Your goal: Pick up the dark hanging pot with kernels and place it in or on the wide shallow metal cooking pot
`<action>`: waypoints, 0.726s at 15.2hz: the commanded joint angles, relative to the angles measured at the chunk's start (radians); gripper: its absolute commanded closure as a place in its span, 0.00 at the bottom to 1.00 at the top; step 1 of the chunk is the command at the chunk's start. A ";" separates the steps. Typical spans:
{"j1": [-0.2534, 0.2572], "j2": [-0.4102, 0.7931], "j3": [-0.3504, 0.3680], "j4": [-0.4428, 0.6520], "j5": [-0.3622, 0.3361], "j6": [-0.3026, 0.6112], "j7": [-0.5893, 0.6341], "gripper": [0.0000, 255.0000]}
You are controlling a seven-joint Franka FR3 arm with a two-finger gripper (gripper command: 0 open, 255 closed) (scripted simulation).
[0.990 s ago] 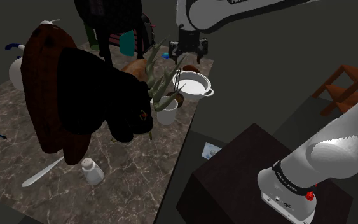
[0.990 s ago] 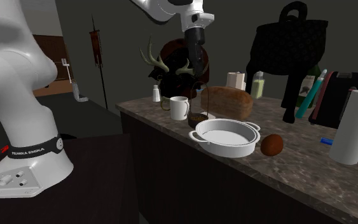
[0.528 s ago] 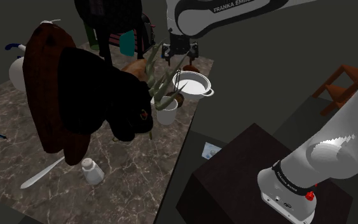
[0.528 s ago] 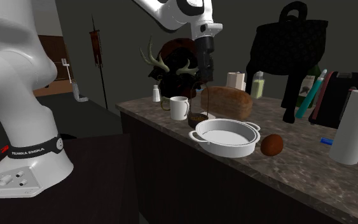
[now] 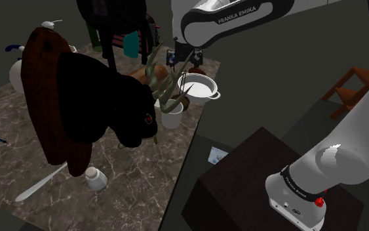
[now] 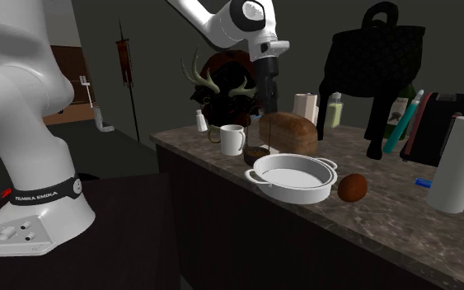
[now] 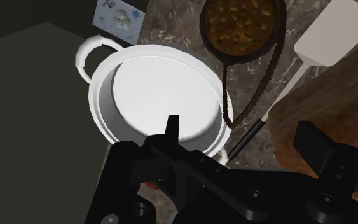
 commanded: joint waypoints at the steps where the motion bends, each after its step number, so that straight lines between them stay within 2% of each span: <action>1: 0.003 0.006 0.000 -0.002 -0.002 -0.031 0.003 0.00; 3: 0.003 0.006 0.000 -0.002 -0.002 -0.031 0.003 0.00; 4: 0.003 0.007 0.000 -0.001 -0.003 -0.031 0.003 1.00; 11: 0.003 0.007 0.000 0.000 -0.003 -0.031 0.003 1.00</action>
